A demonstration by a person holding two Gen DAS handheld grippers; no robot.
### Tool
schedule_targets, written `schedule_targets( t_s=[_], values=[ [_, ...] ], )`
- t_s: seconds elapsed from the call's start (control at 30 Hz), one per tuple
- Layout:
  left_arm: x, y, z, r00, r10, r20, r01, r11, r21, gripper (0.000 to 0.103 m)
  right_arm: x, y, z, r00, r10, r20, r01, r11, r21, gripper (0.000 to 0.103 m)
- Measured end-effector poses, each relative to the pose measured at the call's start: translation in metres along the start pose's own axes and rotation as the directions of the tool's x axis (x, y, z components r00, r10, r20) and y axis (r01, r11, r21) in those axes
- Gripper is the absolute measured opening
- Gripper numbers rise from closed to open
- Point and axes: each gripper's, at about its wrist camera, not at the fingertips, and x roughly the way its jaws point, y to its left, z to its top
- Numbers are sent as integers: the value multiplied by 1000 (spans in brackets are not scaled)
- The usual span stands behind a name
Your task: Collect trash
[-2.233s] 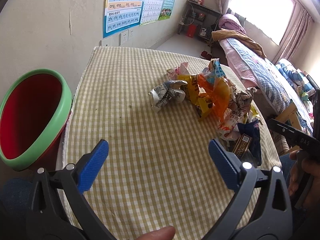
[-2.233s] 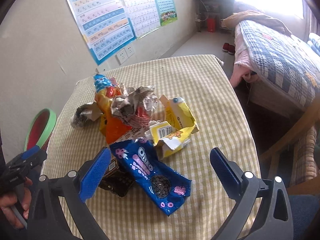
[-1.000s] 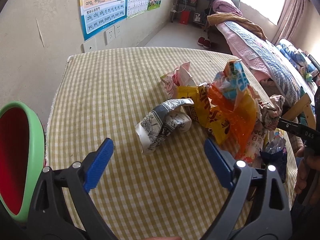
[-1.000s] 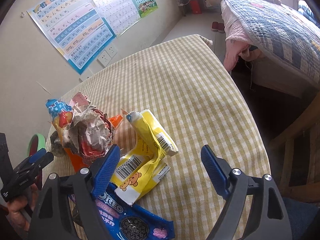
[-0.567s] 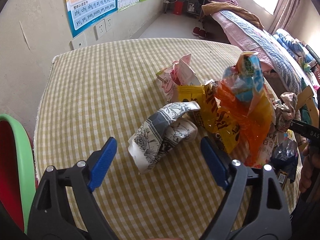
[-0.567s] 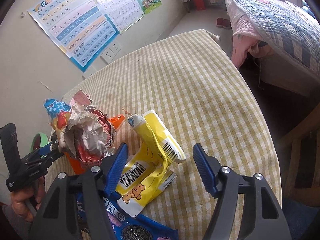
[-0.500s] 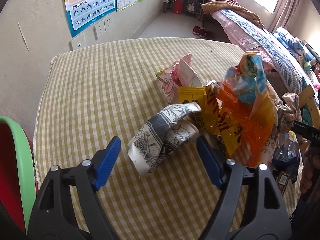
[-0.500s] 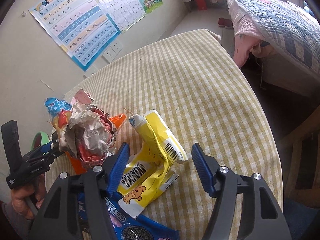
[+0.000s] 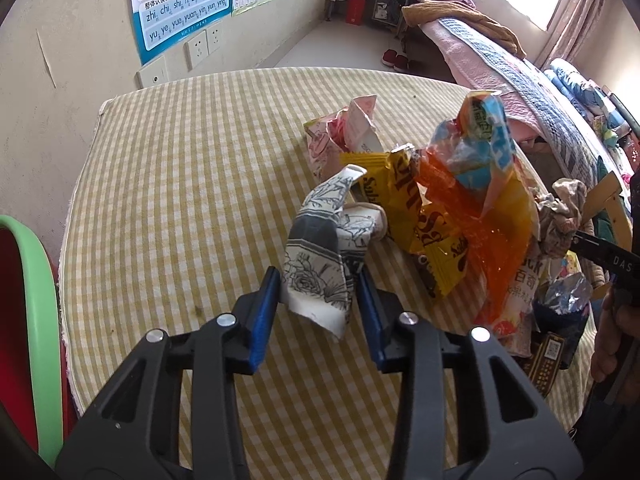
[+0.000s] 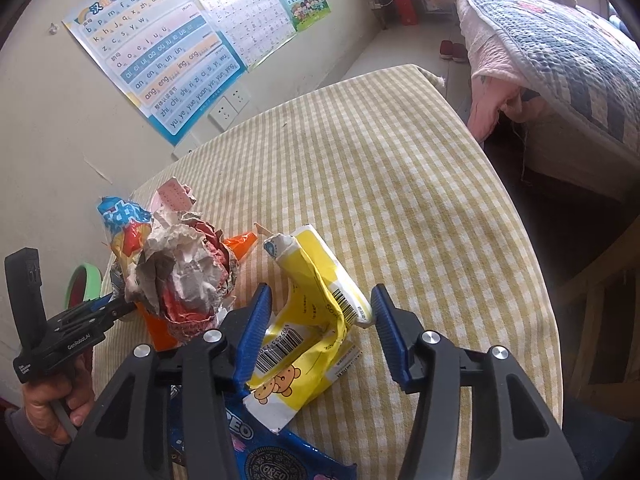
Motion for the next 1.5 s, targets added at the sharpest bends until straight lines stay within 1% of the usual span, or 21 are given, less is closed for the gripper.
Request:
schedule_targets(
  t_s=[0.07,0.1,0.13,0.33,0.53,0.7,0.83,0.97,1.3,1.5],
  values=[
    [-5,-1,-2,1000,-3,7,3,1000,-10,37,-2,-2,0,1000,-8,6,8,1000,5,48],
    [-8,-1,-4,1000,-5,12,5,1000,-12,37,-4,-3,0,1000,-10,8,10,1000,10,42],
    [-11,-3,-4,1000,-6,16,6,1000,-12,37,-4,-4,0,1000,-20,9,20,1000,11,31],
    [-24,-12,-16,1000,-5,24,5,1000,-2,37,-11,-10,-3,999,-43,23,42,999,23,29],
    [-40,-13,-27,999,7,44,-7,1000,-20,37,-23,-9,-5,996,-64,58,63,998,6,28],
    [-59,-11,-37,998,9,67,-6,999,-37,37,-36,2,-8,990,-95,108,101,994,-48,27],
    [-70,-7,-44,997,13,80,-9,999,-51,37,-45,5,-9,983,-108,148,118,991,-57,27],
    [-82,-7,-50,995,17,98,-11,998,-60,37,-53,8,-11,980,-112,166,124,990,-61,26],
    [-102,2,-65,992,20,128,-9,996,-88,37,-76,42,-24,976,-98,196,125,984,-129,26],
    [-111,12,-77,988,39,151,-23,994,-106,37,-79,65,-34,979,-82,188,116,978,-176,26]
  ],
)
